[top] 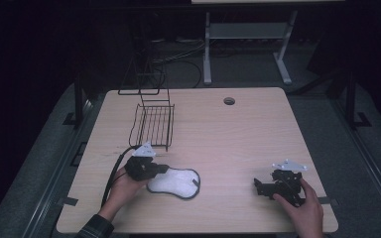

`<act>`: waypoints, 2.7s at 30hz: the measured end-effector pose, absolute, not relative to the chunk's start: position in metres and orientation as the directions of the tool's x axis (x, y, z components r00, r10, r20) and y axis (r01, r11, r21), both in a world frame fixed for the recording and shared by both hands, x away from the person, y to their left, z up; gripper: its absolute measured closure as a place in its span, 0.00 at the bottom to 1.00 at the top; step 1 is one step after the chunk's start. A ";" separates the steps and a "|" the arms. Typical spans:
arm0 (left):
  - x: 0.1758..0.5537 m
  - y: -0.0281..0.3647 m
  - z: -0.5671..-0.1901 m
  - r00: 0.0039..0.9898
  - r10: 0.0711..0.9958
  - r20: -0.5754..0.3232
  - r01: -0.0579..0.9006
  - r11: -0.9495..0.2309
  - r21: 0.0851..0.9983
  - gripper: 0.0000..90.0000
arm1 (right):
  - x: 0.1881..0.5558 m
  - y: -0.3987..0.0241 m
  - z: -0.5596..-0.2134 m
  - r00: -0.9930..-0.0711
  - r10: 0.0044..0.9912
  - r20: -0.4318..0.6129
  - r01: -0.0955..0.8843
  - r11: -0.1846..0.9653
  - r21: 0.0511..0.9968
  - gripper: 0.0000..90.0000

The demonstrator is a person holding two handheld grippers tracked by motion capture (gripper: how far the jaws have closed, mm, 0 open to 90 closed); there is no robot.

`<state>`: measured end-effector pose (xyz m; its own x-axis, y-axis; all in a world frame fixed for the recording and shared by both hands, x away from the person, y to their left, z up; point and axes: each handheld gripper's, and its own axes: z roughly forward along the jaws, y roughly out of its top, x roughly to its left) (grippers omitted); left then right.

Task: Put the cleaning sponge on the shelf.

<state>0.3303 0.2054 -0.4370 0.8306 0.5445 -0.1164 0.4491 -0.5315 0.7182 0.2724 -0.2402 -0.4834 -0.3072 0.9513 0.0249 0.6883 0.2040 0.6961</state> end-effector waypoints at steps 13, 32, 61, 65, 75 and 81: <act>0.362 0.207 -0.447 0.808 0.581 -0.092 0.469 -0.541 0.698 1.00 | 0.272 -0.240 -0.483 -0.306 0.952 0.026 0.689 0.203 0.695 0.00; 0.349 0.217 -0.455 0.815 0.571 -0.097 0.487 -0.584 0.650 1.00 | 0.272 -0.240 -0.483 -0.307 0.951 0.025 0.689 0.204 0.696 0.00; 0.300 0.243 -0.443 0.783 0.602 -0.157 0.521 -0.496 0.695 0.87 | 0.272 -0.240 -0.483 -0.307 0.951 0.025 0.689 0.204 0.696 0.00; 0.299 0.242 -0.438 0.775 0.611 -0.158 0.520 -0.477 0.708 0.75 | 0.272 -0.240 -0.483 -0.307 0.951 0.025 0.689 0.204 0.696 0.00; 0.298 0.227 -0.435 0.787 0.583 -0.200 0.523 -0.460 0.718 0.40 | 0.272 -0.240 -0.483 -0.307 0.951 0.025 0.688 0.204 0.696 0.00; 0.294 0.210 -0.433 0.814 0.547 -0.194 0.496 -0.481 0.723 0.28 | 0.272 -0.240 -0.483 -0.307 0.951 0.025 0.688 0.204 0.696 0.00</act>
<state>0.2943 0.2102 -0.4333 0.8141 0.5475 -0.1936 0.4955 -0.4812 0.7231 0.2722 -0.2401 -0.4834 -0.3070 0.9514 0.0249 0.6885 0.2040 0.6960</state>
